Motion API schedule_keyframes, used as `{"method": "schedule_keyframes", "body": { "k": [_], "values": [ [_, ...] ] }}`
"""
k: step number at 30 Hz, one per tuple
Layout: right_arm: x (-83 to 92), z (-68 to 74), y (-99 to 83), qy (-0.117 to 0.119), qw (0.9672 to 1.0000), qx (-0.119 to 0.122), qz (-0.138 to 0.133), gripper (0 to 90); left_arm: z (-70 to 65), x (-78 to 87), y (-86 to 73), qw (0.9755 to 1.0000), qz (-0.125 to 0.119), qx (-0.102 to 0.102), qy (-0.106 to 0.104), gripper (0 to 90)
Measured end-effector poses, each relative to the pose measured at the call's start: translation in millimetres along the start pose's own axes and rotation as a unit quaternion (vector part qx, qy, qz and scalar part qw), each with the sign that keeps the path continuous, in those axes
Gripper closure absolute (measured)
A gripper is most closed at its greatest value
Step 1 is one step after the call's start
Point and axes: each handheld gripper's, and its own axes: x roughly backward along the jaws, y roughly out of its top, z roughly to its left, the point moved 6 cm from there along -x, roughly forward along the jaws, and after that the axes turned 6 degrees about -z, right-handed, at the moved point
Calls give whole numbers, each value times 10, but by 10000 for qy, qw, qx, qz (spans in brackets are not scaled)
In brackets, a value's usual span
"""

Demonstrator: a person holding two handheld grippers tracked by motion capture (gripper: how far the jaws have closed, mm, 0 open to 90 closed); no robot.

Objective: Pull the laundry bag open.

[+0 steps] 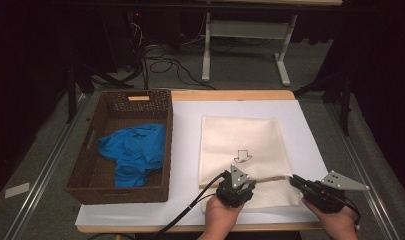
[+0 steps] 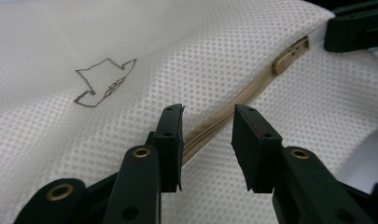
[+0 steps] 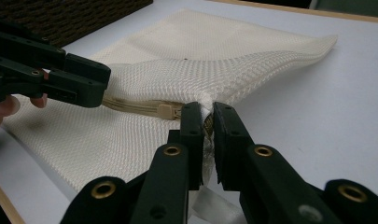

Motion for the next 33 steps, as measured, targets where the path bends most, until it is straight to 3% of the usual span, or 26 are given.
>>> {"method": "schedule_keyframes", "body": {
  "k": [2, 6, 15, 22, 33],
  "values": [
    [7, 6, -1, 0, 10000, 13, -6, 843, -42, -5, 7, 9999, -10, 26, -100, 667],
    [32, 25, 14, 74, 9999, 74, -51, 843, -178, -12, 37, 9993, 35, -136, -337, 750],
    [48, 97, 44, 161, 9997, 85, -137, 843, -291, -153, 29, 9986, 82, -98, -512, 756],
    [54, 130, 46, 225, 9995, 109, -176, 844, -307, -264, 3, 9980, 59, 156, -606, 706],
    [55, 179, 38, 282, 9994, 138, -174, 844, -348, -372, 53, 9970, -45, 253, -727, 596]
  ]
}}
